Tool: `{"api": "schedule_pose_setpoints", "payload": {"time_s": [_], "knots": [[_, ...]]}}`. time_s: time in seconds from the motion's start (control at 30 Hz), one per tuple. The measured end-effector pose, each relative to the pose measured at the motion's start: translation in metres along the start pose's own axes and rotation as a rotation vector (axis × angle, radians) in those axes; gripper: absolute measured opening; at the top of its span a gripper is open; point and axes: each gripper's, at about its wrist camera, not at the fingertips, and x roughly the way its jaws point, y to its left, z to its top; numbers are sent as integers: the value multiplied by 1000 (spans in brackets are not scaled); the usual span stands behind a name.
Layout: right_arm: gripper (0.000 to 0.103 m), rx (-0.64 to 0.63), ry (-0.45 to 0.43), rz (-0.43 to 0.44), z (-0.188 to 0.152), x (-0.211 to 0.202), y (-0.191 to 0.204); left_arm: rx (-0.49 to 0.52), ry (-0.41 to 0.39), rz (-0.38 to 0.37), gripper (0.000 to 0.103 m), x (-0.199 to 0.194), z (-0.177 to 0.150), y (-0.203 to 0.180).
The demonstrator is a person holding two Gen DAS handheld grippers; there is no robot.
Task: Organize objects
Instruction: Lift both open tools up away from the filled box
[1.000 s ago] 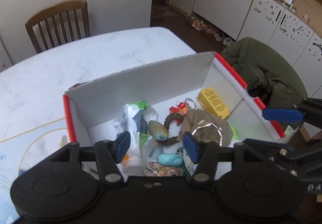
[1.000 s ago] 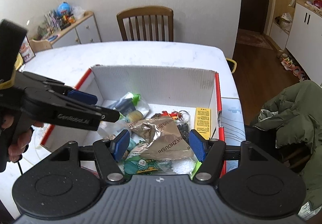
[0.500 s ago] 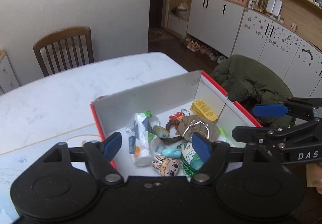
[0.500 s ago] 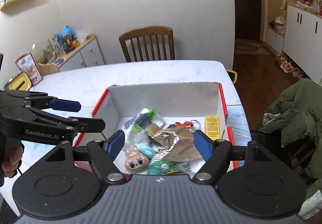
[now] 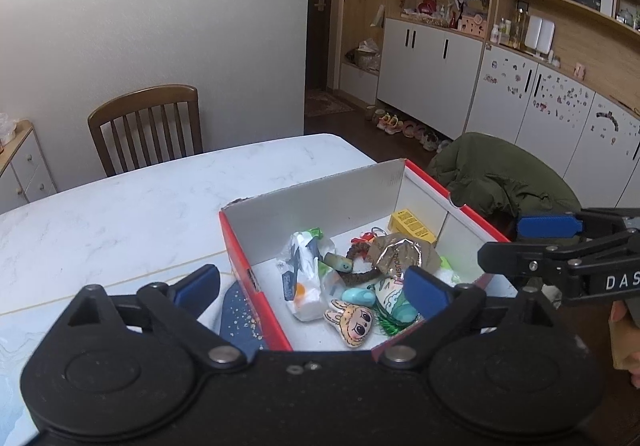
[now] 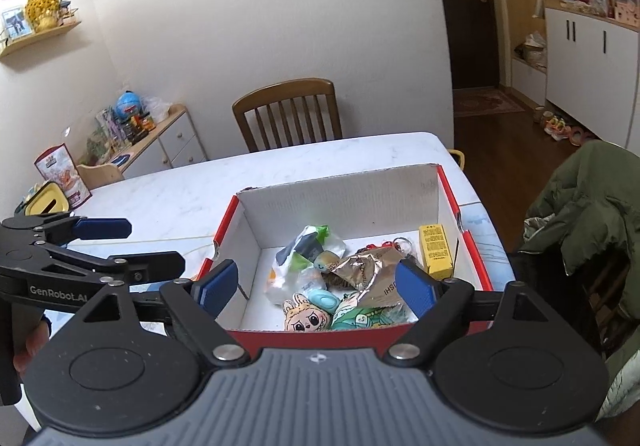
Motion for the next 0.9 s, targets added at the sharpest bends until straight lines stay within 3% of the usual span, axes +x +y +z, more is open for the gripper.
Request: {"api": "schedule_pose_setpoints", "payload": {"time_s": [0.2,0.37,0.9], "knots": [[88,17,-22,-27,-8,-10,5,-8,-9,-16,102,-8,-6,2],[98,27,-51,-48,-12,-17,10,-23,-1,-29,102,-10,-9,2],[100,70,-51,-73,-14,-22,9,-43,-1,-46,103,-6,-13,0]]}}
